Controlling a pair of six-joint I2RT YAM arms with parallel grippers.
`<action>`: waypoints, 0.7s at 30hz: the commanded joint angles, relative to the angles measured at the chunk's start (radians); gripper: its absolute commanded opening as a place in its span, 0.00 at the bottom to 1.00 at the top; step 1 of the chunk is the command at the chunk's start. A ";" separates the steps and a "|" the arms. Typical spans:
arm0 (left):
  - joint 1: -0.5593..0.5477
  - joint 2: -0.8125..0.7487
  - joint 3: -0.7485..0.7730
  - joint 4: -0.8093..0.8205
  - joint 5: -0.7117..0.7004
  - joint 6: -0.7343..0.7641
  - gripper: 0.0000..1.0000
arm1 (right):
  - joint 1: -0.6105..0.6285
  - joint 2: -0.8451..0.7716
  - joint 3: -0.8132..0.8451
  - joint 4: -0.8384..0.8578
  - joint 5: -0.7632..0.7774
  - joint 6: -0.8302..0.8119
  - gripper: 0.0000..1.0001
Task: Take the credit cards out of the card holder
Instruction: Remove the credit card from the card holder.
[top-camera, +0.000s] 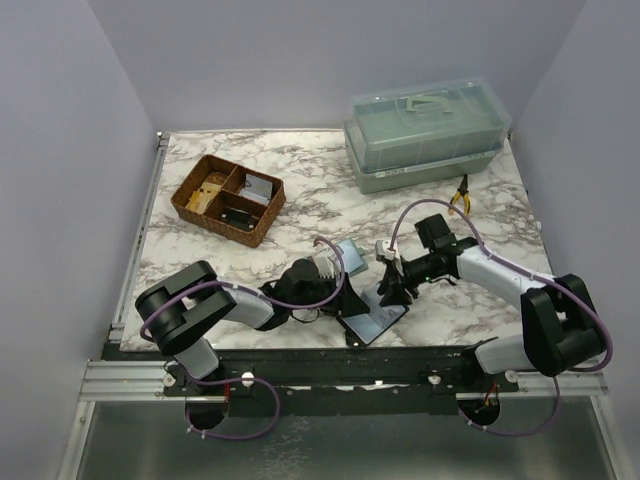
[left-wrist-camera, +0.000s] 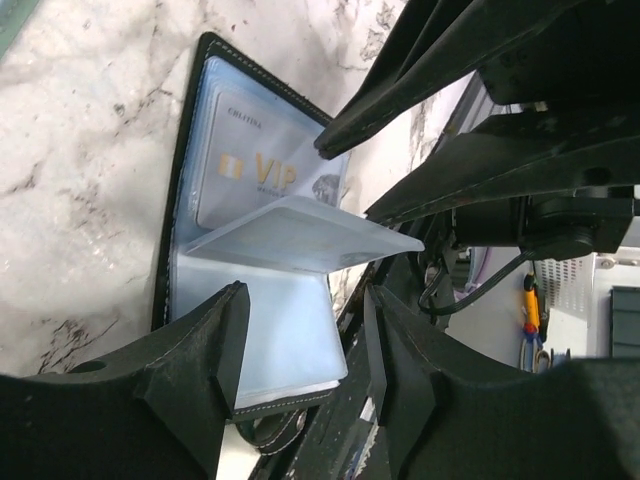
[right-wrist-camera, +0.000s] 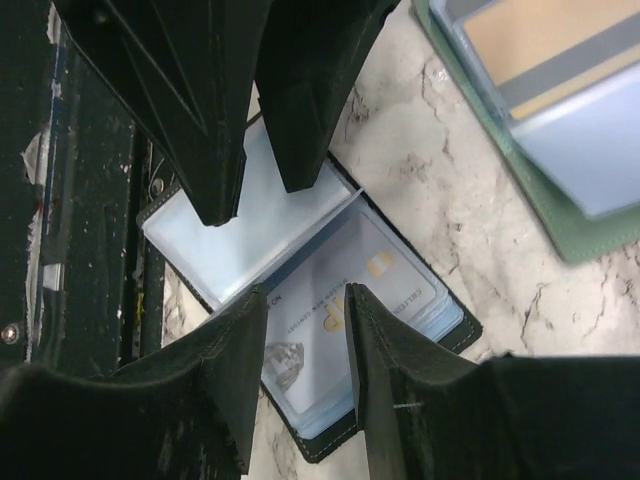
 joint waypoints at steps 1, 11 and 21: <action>-0.007 -0.025 -0.037 0.057 -0.030 -0.019 0.55 | 0.012 0.023 0.049 0.000 -0.048 0.061 0.43; -0.014 0.039 -0.077 0.203 -0.028 -0.084 0.50 | 0.020 0.204 0.198 -0.175 -0.109 0.172 0.41; -0.016 0.058 -0.090 0.238 -0.041 -0.093 0.50 | 0.025 0.300 0.259 -0.240 -0.111 0.218 0.43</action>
